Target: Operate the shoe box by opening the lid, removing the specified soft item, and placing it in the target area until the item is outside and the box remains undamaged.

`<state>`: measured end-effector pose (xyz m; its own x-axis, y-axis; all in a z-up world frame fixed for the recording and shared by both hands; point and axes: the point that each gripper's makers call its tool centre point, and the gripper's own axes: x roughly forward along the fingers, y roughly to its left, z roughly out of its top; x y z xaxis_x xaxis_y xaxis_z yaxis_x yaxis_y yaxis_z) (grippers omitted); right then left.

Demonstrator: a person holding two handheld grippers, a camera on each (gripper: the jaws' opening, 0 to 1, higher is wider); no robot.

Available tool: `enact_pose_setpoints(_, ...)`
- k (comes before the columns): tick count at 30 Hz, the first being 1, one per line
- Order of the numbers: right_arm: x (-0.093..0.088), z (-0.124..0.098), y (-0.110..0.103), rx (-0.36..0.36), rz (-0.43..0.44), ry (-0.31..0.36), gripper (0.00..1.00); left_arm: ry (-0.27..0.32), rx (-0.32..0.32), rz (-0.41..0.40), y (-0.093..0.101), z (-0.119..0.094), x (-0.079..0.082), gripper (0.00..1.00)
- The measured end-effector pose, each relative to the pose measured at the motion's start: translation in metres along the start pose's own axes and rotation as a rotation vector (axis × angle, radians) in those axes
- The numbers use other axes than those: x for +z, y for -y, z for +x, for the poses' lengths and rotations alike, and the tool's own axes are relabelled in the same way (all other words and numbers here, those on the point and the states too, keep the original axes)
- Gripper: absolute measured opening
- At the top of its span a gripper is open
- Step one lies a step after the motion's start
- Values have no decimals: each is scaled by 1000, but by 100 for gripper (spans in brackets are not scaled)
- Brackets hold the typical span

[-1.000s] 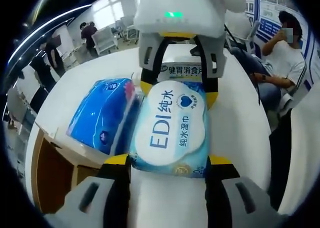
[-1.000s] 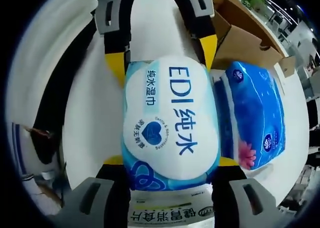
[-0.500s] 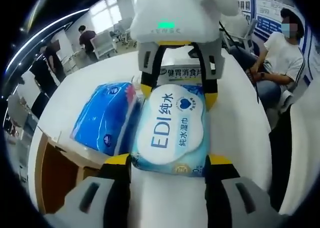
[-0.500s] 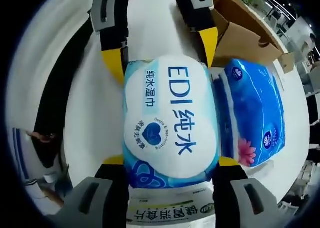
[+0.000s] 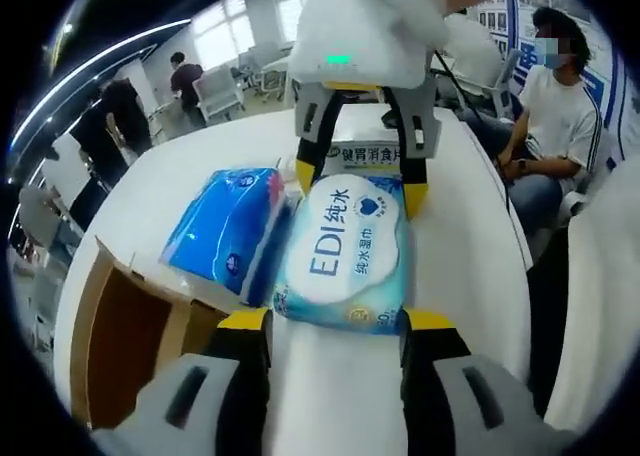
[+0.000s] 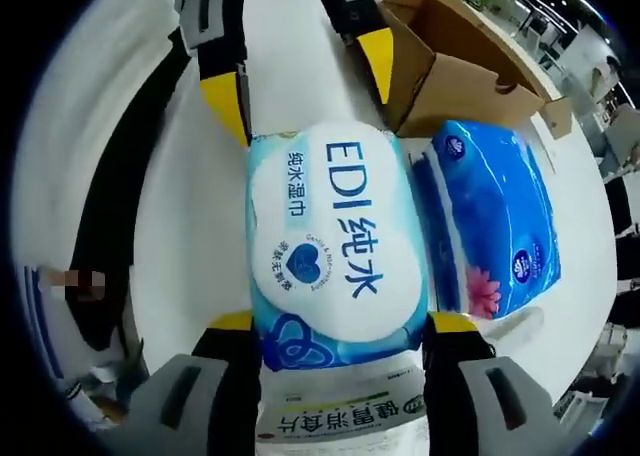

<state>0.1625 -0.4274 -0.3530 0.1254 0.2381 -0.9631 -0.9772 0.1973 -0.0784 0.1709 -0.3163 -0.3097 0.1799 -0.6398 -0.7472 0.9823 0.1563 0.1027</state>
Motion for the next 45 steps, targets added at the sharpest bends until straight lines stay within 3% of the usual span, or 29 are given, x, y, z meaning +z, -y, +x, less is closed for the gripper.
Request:
enact_pose_setpoints(9, 13, -25, 0, -11, 40, 74, 63, -10, -9, -32, -2, -10, -12, 54)
enact_pose_setpoints(15, 20, -35, -4, -29, 72, 103, 63, 21, -20, -67, 3, -29, -20, 59)
enact_pose_setpoints(19, 31, -44, -2, -53, 148, 149, 63, 43, -2, -117, 0, -44, -30, 60)
enact_pose_setpoints(21, 41, -49, -3, -50, 209, 198, 62, 47, 12, -158, -4, -50, -36, 60)
enact_pose_setpoints(23, 56, -56, -2, -50, 270, 292, 56, 55, 24, -202, -9, -59, -46, 60)
enact_pose_setpoints(25, 59, -60, 3, -83, 292, 291, 54, 80, 23, -262, -12, -68, -51, 59)
enact_pose_setpoints(31, 74, -68, 5, -124, 328, 333, 54, 77, 82, -373, -25, -91, -77, 59)
enact_pose_setpoints(34, 79, -69, 10, -154, 395, 362, 55, 90, 92, -348, -28, -101, -75, 58)
enact_pose_setpoints(35, 81, -71, 15, -174, 472, 406, 56, 91, 89, -345, -28, -105, -74, 59)
enact_pose_setpoints(36, 82, -71, 16, -174, 492, 415, 55, 92, 87, -345, -28, -106, -74, 59)
enact_pose_setpoints(37, 79, -71, 17, -164, 586, 421, 55, 98, 79, -356, -29, -111, -74, 59)
enact_pose_setpoints(39, 81, -77, 21, -205, 612, 456, 54, 102, 90, -377, -32, -118, -77, 59)
enact_pose_setpoints(45, 94, -85, 15, -228, 653, 486, 59, 95, 126, -431, -36, -141, -103, 59)
